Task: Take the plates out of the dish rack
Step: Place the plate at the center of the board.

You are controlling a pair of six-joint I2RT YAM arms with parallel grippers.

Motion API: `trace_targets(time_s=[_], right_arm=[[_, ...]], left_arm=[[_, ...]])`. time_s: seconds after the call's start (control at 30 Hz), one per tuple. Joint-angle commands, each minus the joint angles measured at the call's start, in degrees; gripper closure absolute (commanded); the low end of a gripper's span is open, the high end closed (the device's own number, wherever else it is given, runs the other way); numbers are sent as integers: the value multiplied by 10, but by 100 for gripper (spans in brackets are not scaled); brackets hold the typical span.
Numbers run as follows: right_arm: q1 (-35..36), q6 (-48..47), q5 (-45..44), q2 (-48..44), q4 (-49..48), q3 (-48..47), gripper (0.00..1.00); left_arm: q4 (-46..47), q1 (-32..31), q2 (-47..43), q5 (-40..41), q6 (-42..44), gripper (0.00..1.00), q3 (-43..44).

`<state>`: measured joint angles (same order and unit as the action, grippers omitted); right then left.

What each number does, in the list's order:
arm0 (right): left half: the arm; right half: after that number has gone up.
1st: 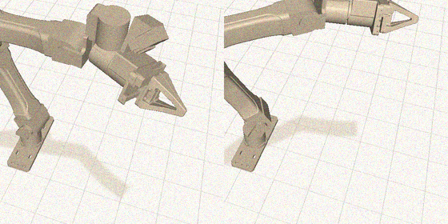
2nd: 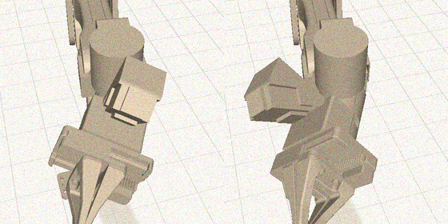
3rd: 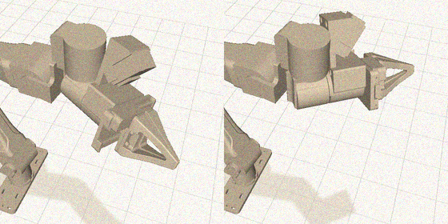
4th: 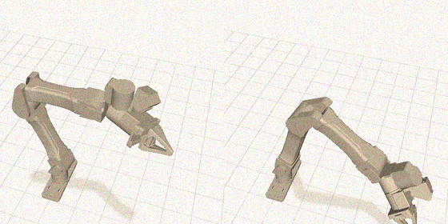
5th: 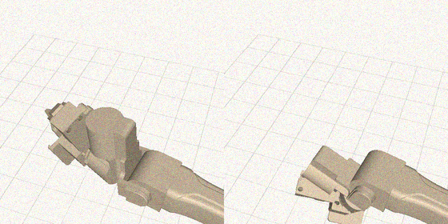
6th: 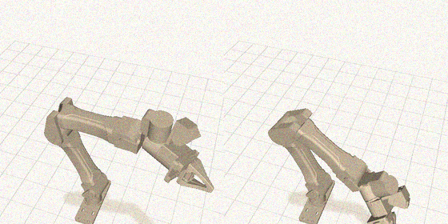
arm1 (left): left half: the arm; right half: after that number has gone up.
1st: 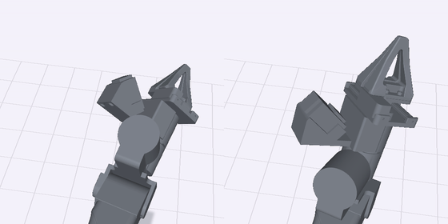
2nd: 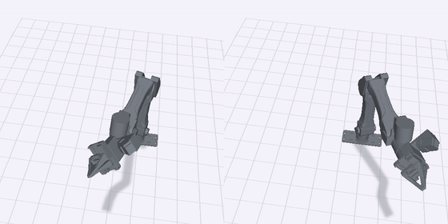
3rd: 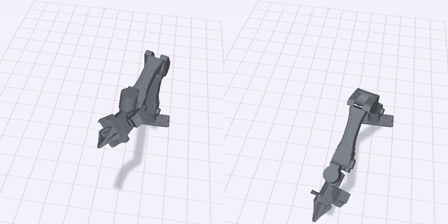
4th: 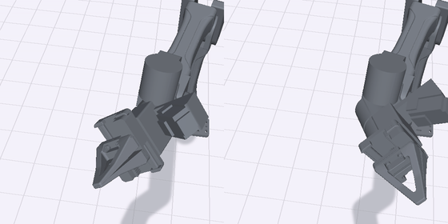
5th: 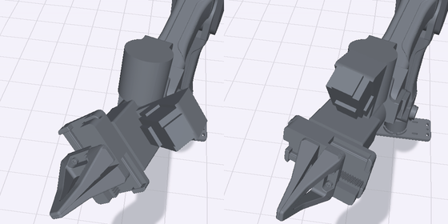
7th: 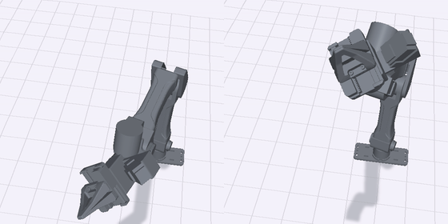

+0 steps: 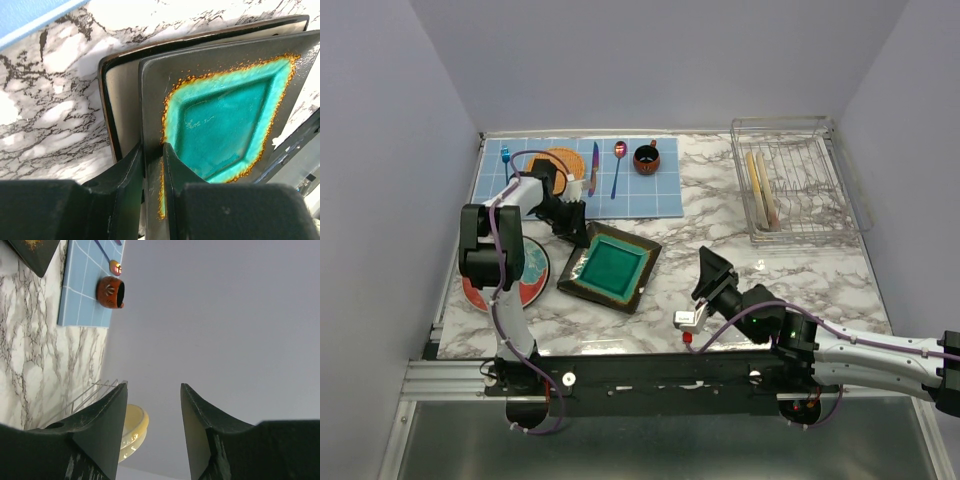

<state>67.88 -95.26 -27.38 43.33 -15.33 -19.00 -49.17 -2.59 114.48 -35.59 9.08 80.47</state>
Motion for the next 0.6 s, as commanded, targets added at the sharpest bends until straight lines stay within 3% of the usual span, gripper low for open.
trace_targets(time_s=[0.0, 0.57], right_arm=[[-1, -10, 7, -2, -14, 10, 45], [0, -14, 7, -11, -12, 20, 46]], left_arm=[[28, 13, 17, 122, 23, 100, -48], [64, 21, -1, 128, -11, 100, -70]])
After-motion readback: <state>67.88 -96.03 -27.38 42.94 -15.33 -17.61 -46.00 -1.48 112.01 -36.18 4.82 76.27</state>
